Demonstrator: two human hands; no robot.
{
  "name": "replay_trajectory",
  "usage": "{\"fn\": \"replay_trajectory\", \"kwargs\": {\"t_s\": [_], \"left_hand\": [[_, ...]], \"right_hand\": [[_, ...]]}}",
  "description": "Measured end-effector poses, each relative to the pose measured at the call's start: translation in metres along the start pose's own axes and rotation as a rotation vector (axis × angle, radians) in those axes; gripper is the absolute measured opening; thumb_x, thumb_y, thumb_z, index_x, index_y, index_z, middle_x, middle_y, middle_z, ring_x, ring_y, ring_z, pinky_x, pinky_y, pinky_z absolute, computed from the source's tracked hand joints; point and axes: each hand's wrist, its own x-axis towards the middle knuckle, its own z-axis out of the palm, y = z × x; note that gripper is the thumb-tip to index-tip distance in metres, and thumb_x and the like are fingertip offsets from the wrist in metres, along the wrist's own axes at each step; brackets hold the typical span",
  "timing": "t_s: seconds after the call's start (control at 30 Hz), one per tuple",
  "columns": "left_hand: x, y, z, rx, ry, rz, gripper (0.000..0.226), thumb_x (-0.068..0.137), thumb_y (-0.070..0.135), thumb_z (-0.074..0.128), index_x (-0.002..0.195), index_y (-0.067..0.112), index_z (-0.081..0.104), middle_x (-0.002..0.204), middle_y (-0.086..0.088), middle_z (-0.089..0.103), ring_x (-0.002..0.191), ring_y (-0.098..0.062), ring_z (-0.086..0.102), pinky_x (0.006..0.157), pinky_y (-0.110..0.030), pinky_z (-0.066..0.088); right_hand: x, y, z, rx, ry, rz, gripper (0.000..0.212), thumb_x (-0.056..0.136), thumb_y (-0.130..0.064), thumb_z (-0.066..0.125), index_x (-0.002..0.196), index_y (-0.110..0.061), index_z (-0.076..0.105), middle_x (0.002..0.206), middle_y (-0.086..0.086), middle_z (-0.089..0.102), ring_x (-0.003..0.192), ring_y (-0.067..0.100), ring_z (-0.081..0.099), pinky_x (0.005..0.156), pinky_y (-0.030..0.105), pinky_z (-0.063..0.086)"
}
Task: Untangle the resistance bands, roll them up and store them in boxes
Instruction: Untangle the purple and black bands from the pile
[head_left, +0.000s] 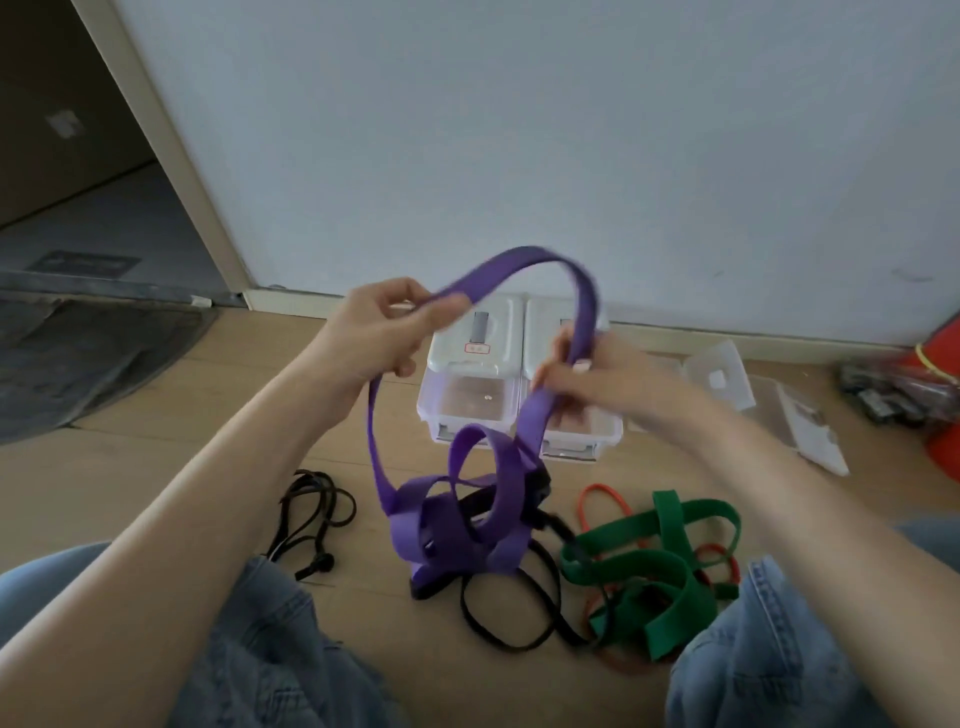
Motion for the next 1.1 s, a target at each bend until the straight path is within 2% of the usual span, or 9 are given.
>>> {"fn": "replay_trajectory", "kwargs": {"t_s": [0.13, 0.23, 0.3, 0.4, 0.57, 0.67, 0.77, 0.93, 1.1], "left_hand": [[-0.004, -0.016, 0.023, 0.297, -0.135, -0.056, 0.055, 0.050, 0.064, 0.067, 0.088, 0.024, 0.060, 0.065, 0.014, 0.066, 0.041, 0.003, 0.045, 0.045, -0.011, 0.039], [-0.012, -0.025, 0.045, 0.200, -0.494, -0.187, 0.061, 0.065, 0.056, 0.066, 0.115, 0.022, 0.058, 0.082, 0.012, 0.067, 0.046, 0.000, 0.043, 0.051, -0.014, 0.042], [-0.018, -0.031, 0.056, 0.163, -0.688, -0.201, 0.037, 0.079, 0.036, 0.070, 0.108, 0.014, 0.061, 0.070, 0.011, 0.058, 0.050, -0.004, 0.038, 0.052, -0.017, 0.038], [-0.012, -0.025, 0.048, 0.070, -0.514, -0.149, 0.015, 0.079, 0.018, 0.070, 0.083, 0.010, 0.058, 0.051, 0.012, 0.046, 0.047, -0.004, 0.038, 0.049, -0.015, 0.037], [0.000, -0.005, 0.024, -0.438, -0.338, -0.124, 0.015, 0.079, 0.021, 0.068, 0.080, 0.011, 0.056, 0.048, 0.011, 0.030, 0.037, -0.004, 0.023, 0.041, -0.016, 0.031], [0.004, -0.008, 0.024, -0.312, -0.206, -0.190, 0.021, 0.078, 0.032, 0.071, 0.080, 0.016, 0.058, 0.055, 0.009, 0.037, 0.039, -0.005, 0.027, 0.043, -0.017, 0.035], [0.009, -0.023, 0.017, 0.005, 0.035, -0.271, 0.032, 0.079, 0.041, 0.069, 0.090, 0.013, 0.061, 0.066, 0.002, 0.043, 0.042, -0.008, 0.033, 0.048, -0.022, 0.039], [0.008, -0.044, 0.017, 0.593, -0.046, -0.318, 0.051, 0.082, 0.044, 0.065, 0.100, -0.003, 0.055, 0.077, -0.016, 0.056, 0.059, -0.017, 0.047, 0.053, -0.025, 0.039], [-0.002, -0.036, 0.020, 0.531, -0.425, -0.345, 0.008, 0.089, 0.036, 0.058, 0.085, 0.030, 0.054, 0.089, 0.009, 0.060, 0.083, -0.007, 0.055, 0.066, -0.015, 0.037]], "right_hand": [[-0.015, -0.039, -0.031, 0.609, 0.064, -0.210, 0.013, 0.080, -0.009, 0.065, 0.083, -0.017, 0.057, 0.074, 0.008, 0.071, 0.060, 0.014, 0.063, 0.049, 0.018, 0.047], [-0.018, -0.041, -0.019, 0.777, 0.117, -0.237, 0.010, 0.074, -0.010, 0.068, 0.082, -0.011, 0.061, 0.070, 0.006, 0.071, 0.051, 0.007, 0.060, 0.050, 0.014, 0.047], [-0.011, -0.035, -0.014, 0.860, 0.253, -0.198, 0.002, 0.080, -0.008, 0.065, 0.080, -0.008, 0.063, 0.069, 0.006, 0.070, 0.049, 0.006, 0.058, 0.051, 0.013, 0.047], [-0.009, -0.022, -0.024, 0.835, 0.193, -0.102, 0.024, 0.078, -0.027, 0.068, 0.092, -0.009, 0.063, 0.085, 0.003, 0.071, 0.060, 0.008, 0.059, 0.055, 0.018, 0.048], [-0.023, 0.006, 0.016, -0.078, -0.328, -0.037, 0.025, 0.084, -0.027, 0.068, 0.107, -0.023, 0.062, 0.093, -0.008, 0.071, 0.073, 0.009, 0.061, 0.059, 0.018, 0.046], [-0.015, -0.006, 0.016, 0.296, 0.037, -0.020, 0.023, 0.096, -0.014, 0.047, 0.089, -0.001, 0.064, 0.080, 0.012, 0.073, 0.064, 0.026, 0.053, 0.048, 0.025, 0.038], [-0.005, -0.018, -0.012, 0.697, 0.350, 0.003, 0.027, 0.098, -0.007, 0.039, 0.078, -0.004, 0.058, 0.062, 0.008, 0.069, 0.048, 0.016, 0.052, 0.039, 0.018, 0.038], [-0.008, -0.017, 0.012, 0.614, 0.122, 0.099, 0.027, 0.098, -0.008, 0.037, 0.086, 0.002, 0.058, 0.069, 0.015, 0.071, 0.040, 0.011, 0.051, 0.038, 0.017, 0.041], [-0.007, -0.032, 0.003, 0.819, 0.194, -0.009, 0.026, 0.099, -0.007, 0.036, 0.090, 0.002, 0.059, 0.072, 0.015, 0.071, 0.047, 0.011, 0.060, 0.045, 0.016, 0.049]]}}
